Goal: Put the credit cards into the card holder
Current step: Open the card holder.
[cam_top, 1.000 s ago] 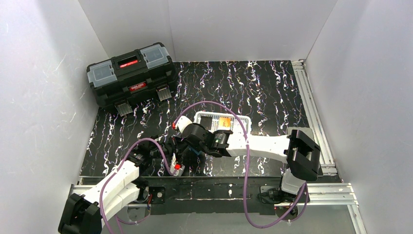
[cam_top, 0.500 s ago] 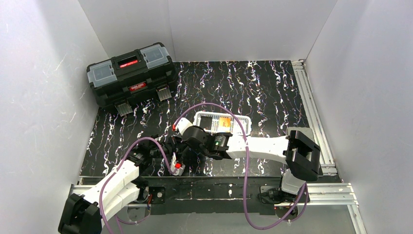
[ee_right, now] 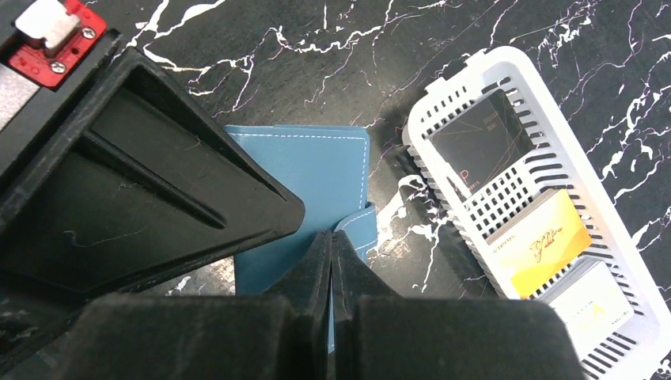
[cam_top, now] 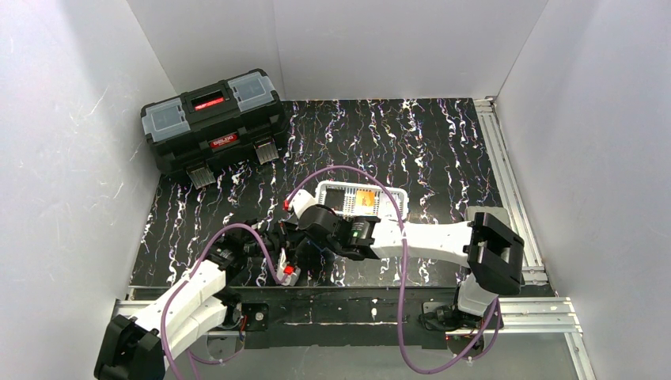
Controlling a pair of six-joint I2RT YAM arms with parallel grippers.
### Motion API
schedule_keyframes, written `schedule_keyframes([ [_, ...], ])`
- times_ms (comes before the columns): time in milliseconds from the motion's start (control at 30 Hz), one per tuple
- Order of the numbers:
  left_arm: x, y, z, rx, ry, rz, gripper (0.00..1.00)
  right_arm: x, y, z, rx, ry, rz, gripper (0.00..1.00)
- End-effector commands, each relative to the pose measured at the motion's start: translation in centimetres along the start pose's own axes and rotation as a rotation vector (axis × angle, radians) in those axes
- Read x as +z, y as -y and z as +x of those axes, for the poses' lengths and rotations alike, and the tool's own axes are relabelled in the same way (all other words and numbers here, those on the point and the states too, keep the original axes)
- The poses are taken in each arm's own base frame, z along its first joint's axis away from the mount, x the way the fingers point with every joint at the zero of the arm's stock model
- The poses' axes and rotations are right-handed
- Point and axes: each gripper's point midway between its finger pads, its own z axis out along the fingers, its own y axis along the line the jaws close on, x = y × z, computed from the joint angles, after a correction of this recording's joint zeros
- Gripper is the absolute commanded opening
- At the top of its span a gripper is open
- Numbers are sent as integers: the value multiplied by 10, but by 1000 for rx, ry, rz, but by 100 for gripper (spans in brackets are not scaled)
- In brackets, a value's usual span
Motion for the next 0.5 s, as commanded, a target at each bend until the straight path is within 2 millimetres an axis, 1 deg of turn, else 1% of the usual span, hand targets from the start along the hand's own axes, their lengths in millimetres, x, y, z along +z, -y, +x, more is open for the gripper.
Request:
schedule_keyframes([
  [0,-8,-46,-25,130,89,-108,0,-4,34,34,-25,-108,113,1],
  [167,-10,-44,-30,125,104,-110,0,-7,42,36,-6,-108,124,1],
  [467,-12,-43,-33,122,106,-111,0,-11,50,43,12,-120,132,1],
])
